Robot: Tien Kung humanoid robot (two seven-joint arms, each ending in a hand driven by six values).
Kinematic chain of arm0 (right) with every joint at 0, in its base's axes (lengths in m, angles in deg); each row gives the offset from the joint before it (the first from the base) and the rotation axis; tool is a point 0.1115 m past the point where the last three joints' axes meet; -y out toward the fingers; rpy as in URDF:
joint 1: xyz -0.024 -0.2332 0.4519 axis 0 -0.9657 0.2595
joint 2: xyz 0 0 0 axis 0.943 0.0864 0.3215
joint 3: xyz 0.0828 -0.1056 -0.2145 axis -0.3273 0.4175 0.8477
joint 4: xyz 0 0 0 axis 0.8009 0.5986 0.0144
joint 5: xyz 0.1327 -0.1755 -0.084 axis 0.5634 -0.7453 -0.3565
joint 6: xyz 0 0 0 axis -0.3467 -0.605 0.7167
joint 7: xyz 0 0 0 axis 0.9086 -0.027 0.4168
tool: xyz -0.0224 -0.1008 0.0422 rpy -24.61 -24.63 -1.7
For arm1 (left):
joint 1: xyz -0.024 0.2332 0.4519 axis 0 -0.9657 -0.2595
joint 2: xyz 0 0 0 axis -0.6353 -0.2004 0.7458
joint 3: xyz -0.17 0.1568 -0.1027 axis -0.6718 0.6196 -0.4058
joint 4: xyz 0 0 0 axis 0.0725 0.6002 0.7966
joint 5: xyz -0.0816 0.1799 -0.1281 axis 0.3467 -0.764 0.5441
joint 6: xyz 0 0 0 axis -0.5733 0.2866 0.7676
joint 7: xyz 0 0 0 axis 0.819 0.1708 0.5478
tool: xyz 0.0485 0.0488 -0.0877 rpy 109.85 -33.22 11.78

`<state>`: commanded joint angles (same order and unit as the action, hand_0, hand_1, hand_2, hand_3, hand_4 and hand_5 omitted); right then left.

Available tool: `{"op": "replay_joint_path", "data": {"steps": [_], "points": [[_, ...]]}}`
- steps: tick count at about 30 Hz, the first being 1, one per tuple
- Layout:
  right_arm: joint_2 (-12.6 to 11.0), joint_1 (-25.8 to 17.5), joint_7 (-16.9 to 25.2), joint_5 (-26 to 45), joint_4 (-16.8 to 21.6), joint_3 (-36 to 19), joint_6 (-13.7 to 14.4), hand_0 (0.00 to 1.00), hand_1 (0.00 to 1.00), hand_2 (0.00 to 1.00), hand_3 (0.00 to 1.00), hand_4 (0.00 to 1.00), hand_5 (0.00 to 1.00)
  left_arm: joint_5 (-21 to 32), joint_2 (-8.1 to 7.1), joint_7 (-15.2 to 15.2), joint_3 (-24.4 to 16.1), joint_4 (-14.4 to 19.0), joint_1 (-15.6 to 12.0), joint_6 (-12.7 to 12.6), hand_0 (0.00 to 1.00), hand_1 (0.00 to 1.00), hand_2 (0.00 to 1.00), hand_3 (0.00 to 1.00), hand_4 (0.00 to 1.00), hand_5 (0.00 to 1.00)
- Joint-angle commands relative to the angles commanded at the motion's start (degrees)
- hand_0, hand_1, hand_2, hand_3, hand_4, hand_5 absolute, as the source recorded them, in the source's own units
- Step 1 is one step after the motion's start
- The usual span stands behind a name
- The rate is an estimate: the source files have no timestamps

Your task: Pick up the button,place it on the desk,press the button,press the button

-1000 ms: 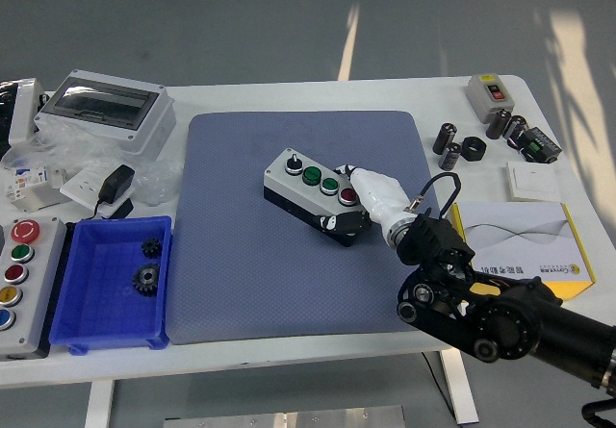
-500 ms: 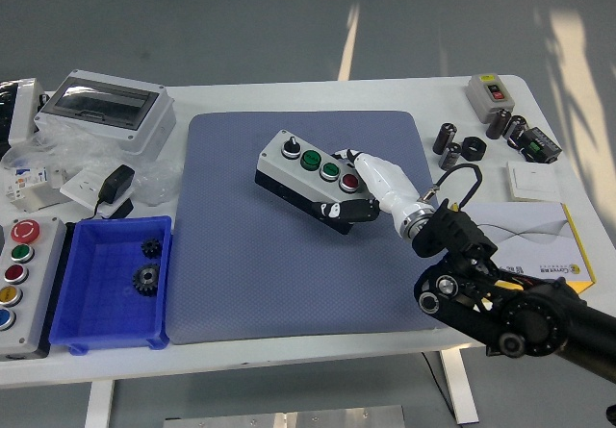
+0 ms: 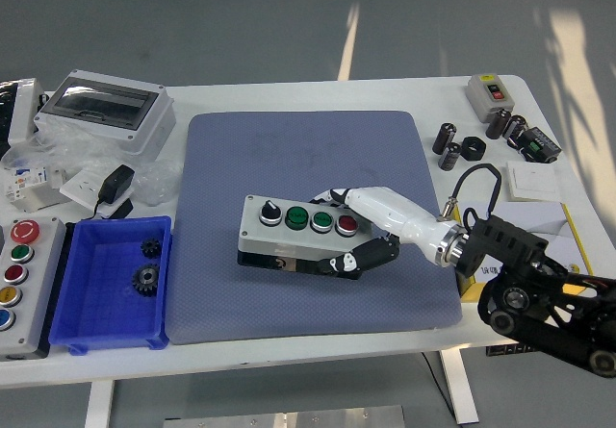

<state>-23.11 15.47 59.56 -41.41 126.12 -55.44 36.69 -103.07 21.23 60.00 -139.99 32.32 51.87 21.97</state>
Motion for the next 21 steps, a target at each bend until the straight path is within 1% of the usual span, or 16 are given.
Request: {"op": "replay_joint_path", "data": {"steps": [2, 3, 8, 9, 14, 15, 20, 21], "points": [[0.4, -0.2, -0.7, -2.7, -1.8, 1.6, 1.4, 0.166, 0.308, 0.306, 0.261, 0.009, 0.002, -0.1, -0.03, 0.1, 0.0, 0.0, 0.0, 0.0, 0.625, 0.581, 0.557, 0.616, 0.638, 0.207], [0.7, -0.2, -1.1, -3.9, -2.6, 2.1, 1.7, 0.417, 0.466, 0.396, 0.347, 0.178, 0.002, -0.1, -0.05, 0.1, 0.0, 0.0, 0.0, 0.0, 0.625, 0.581, 0.557, 0.616, 0.638, 0.207], [1.6, -0.1, -1.7, -7.6, -4.9, 3.6, 2.1, 0.417, 0.466, 0.396, 0.347, 0.178, 0.002, -0.3, -0.05, 0.2, -0.1, 0.0, 0.0, 0.0, 0.625, 0.581, 0.557, 0.616, 0.638, 0.207], [1.7, -0.1, -1.7, -7.9, -5.0, 3.8, 2.2, 0.614, 0.587, 0.537, 0.491, 0.297, 0.002, -0.3, -0.05, 0.2, -0.1, 0.0, 0.0, 0.0, 0.625, 0.58, 0.556, 0.616, 0.638, 0.209], [1.8, 0.2, -1.4, -8.5, -5.4, 4.0, 2.5, 0.614, 0.587, 0.537, 0.491, 0.297, 0.002, -0.4, -0.02, 0.2, -0.2, 0.0, 0.0, 0.0, 0.625, 0.58, 0.556, 0.616, 0.638, 0.209], [1.8, 0.3, -1.3, -8.6, -5.5, 4.0, 2.5, 0.706, 0.682, 0.659, 0.65, 0.111, 0.002, -0.4, -0.02, 0.2, -0.2, 0.0, 0.0, 0.0, 0.625, 0.58, 0.557, 0.615, 0.638, 0.209], [1.9, 1.0, -0.4, -7.7, -5.9, 4.6, 2.9, 0.706, 0.682, 0.659, 0.65, 0.111, 0.002, -0.3, 0.08, 0.2, -0.2, 0.0, 0.1, 0.0, 0.625, 0.58, 0.557, 0.615, 0.638, 0.209], [1.9, 1.1, -0.3, -7.5, -5.9, 4.7, 2.9, 0.798, 0.775, 0.744, 0.706, 0.131, 0.002, -0.3, 0.09, 0.2, -0.2, 0.0, 0.1, 0.0, 0.624, 0.58, 0.557, 0.615, 0.638, 0.21]]}}
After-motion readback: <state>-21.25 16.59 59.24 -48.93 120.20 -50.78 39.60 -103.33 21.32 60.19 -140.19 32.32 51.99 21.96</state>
